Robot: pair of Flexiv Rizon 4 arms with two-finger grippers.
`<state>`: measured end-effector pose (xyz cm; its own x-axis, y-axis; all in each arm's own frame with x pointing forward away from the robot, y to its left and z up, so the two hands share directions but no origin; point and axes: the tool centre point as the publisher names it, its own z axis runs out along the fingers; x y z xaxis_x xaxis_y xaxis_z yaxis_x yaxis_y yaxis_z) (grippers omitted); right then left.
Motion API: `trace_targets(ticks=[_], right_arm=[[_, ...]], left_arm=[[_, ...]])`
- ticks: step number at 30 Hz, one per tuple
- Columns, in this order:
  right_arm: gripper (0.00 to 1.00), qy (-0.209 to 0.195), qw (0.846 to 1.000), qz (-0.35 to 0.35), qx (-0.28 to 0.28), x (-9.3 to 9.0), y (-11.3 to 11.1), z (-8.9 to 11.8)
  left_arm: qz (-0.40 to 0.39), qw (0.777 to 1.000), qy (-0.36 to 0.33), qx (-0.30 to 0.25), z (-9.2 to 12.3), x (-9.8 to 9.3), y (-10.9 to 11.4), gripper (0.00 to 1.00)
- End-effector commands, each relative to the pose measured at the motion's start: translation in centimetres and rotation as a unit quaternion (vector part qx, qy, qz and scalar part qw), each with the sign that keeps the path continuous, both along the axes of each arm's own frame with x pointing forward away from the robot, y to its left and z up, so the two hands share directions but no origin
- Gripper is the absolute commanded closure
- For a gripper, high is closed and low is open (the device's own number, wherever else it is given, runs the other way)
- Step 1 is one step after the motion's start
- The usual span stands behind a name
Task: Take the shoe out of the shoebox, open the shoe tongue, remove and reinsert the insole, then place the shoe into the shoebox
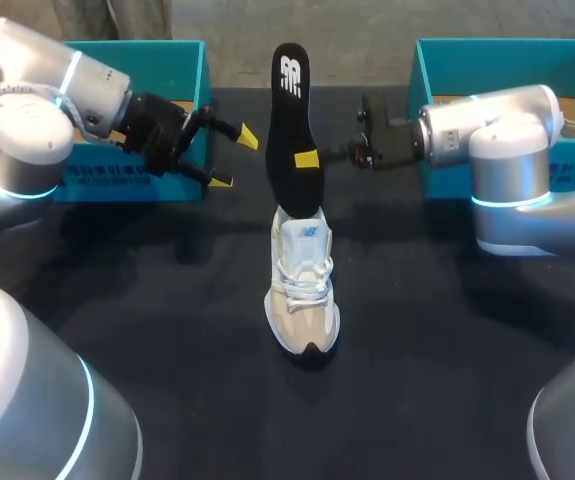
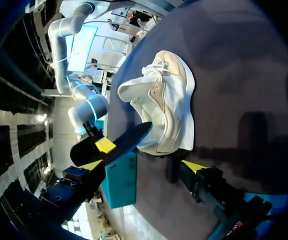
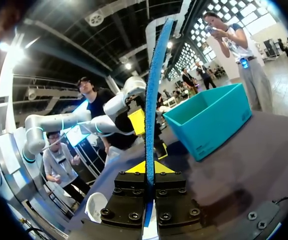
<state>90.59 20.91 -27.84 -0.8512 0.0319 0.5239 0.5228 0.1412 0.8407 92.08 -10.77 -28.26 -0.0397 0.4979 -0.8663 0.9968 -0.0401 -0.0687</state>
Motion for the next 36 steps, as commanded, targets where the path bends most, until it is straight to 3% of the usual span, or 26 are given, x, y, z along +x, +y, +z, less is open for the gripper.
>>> trace_targets(ticks=[1, 36], right_arm=[[1.0, 0.0, 1.0, -0.002, -0.001, -0.1, 0.0, -0.1], [1.0, 0.015, 1.0, -0.023, 0.008, -2.1, 0.3, -2.7]], left_arm=[[0.003, 1.0, -0.004, -0.004, 0.1, -0.3, 0.0, 0.0], [0.001, 1.0, -0.007, -0.002, 0.3, -0.3, -0.1, 0.0]])
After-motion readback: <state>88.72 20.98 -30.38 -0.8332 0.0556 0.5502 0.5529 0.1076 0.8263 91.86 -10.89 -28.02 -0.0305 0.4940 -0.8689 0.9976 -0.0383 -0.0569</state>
